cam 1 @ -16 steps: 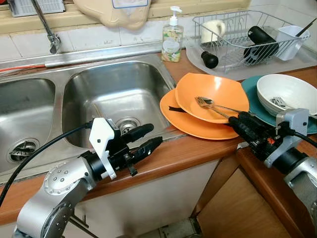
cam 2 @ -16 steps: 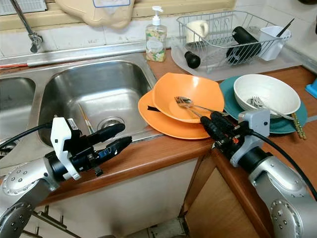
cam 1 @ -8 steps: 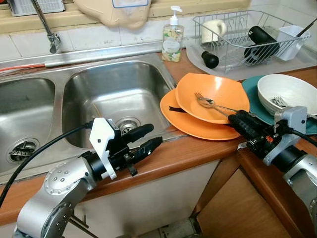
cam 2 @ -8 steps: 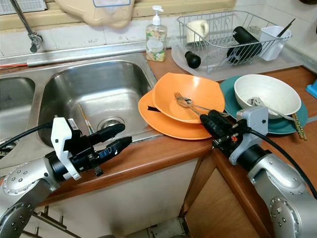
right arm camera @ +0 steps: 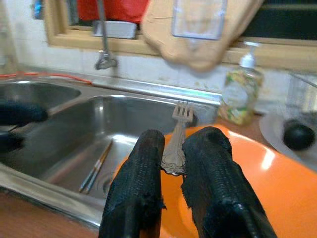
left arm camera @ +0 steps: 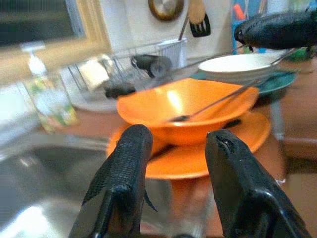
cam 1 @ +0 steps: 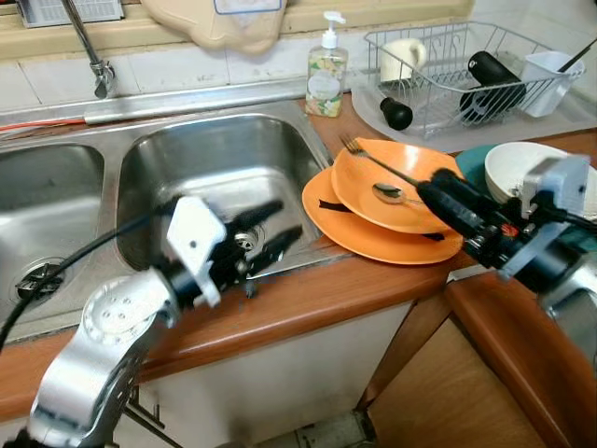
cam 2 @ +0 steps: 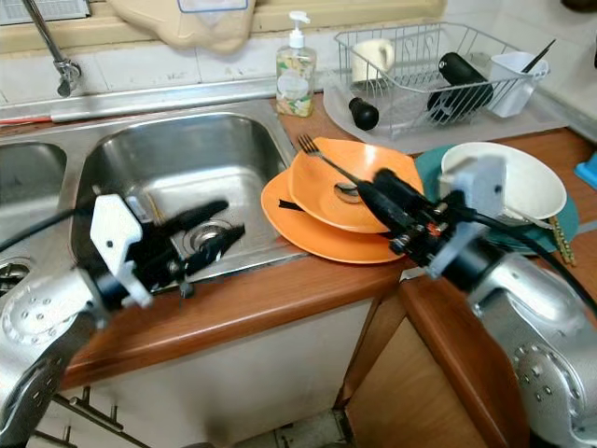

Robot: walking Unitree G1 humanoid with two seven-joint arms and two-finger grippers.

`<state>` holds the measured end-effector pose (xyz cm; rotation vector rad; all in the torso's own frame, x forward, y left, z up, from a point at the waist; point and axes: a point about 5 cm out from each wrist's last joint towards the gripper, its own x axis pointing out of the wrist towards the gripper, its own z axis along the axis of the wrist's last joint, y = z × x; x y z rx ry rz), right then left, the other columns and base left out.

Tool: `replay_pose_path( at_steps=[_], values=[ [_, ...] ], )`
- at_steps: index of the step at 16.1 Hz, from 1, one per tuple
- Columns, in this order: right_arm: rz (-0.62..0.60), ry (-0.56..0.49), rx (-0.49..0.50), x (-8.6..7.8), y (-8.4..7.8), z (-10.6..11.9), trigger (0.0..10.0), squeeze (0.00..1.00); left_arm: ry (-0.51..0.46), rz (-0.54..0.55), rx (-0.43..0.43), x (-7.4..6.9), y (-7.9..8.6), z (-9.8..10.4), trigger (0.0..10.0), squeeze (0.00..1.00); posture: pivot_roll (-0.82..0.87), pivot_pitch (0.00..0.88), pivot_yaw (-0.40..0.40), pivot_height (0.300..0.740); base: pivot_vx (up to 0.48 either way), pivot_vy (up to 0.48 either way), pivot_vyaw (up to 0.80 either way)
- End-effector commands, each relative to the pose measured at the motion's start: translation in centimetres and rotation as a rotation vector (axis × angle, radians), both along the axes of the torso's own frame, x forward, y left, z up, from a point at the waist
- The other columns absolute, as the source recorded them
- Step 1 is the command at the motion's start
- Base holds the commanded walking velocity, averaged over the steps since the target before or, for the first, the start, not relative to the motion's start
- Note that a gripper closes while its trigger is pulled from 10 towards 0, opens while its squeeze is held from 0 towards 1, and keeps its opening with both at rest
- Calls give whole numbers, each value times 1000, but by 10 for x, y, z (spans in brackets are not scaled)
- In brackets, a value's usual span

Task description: Kitchen organization

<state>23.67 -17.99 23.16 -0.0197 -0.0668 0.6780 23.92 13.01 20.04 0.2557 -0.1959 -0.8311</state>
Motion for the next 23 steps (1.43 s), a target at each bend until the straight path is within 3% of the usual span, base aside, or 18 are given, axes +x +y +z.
replay_pose_path(
  at_steps=[1,3,4,6,7,9,18,19,20,22,23],
  values=[
    [30,3,-22,0,5,1,0,0,-34,15,39,3,-1,0,10000,0,-45,0,3,740,0,0,0],
    [69,-5,-44,6,14,5,0,0,-158,9,165,11,-7,6,10000,0,-41,0,-6,740,0,0,0],
    [78,-8,-49,7,16,6,0,0,-177,5,185,13,-9,7,10000,0,-41,0,-7,740,0,0,0],
    [131,-20,-82,13,25,11,0,0,-315,13,279,26,-14,13,10000,0,-37,0,-27,740,0,0,0],
    [142,-20,-92,13,26,11,0,0,-340,19,287,28,-14,15,4706,0,-37,0,-27,740,0,0,0],
    [159,-16,-110,15,30,9,0,0,-371,31,290,32,-14,16,0,0,-37,0,-32,740,0,0,0],
    [225,-35,-137,18,43,12,0,0,-494,4,403,50,-19,10,0,0,-33,0,-32,740,0,0,0],
    [237,-37,-140,18,45,12,0,0,-538,31,410,55,-20,13,4471,0,-33,0,-32,740,0,0,0],
    [239,-39,-142,18,46,13,0,0,-554,38,408,56,-20,15,10000,0,-33,0,-32,740,0,0,0],
    [235,-45,-140,19,47,14,0,0,-564,11,424,57,-22,13,10000,0,-34,0,-25,740,0,0,0],
    [233,-47,-139,19,48,14,0,0,-560,0,423,57,-22,12,10000,686,-33,0,-21,740,0,0,0]
  ],
)
